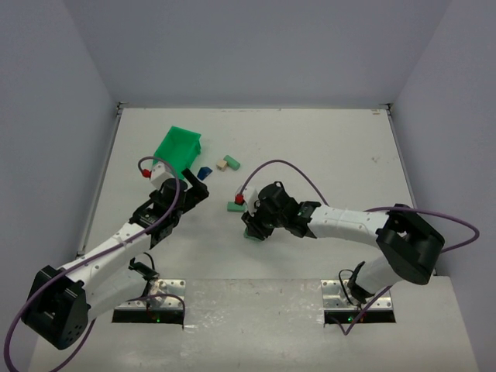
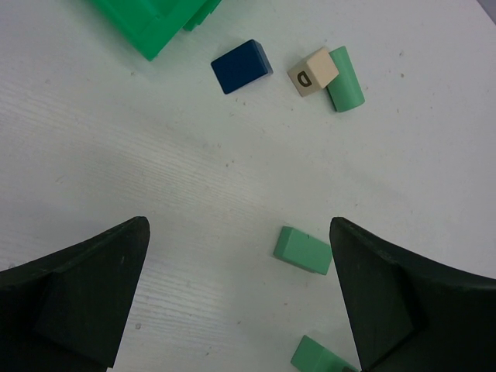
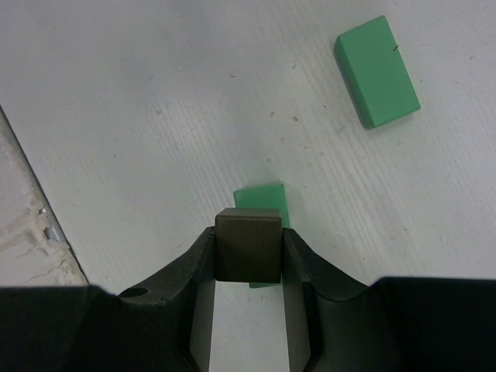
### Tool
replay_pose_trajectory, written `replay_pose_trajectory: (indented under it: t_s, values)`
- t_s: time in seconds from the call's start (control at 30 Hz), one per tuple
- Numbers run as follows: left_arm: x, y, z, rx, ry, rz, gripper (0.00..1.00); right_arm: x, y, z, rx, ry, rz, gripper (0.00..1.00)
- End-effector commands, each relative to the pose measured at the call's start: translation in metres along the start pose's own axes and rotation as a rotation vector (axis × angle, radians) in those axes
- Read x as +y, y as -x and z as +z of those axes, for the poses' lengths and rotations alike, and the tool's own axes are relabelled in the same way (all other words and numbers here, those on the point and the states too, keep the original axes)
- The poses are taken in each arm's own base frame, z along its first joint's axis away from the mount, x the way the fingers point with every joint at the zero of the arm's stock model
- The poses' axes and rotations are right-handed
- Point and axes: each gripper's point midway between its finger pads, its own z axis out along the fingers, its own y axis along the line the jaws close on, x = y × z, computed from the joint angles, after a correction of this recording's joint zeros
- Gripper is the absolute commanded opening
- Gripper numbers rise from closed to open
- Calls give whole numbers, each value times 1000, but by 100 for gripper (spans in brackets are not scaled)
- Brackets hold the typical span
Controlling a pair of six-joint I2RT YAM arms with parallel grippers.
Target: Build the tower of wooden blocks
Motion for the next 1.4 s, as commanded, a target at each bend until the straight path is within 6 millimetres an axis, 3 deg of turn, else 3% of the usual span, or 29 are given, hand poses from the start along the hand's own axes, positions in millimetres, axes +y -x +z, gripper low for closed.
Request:
replay_pose_trajectory:
  t_s: [0.0, 1.37]
  values:
    - [-10, 3, 4, -12, -36, -1, 100, -8, 35, 4, -91, -32, -62, 21]
    - [-11, -2, 9, 9, -31, 15, 100, -3, 17, 17, -14, 29, -134, 35]
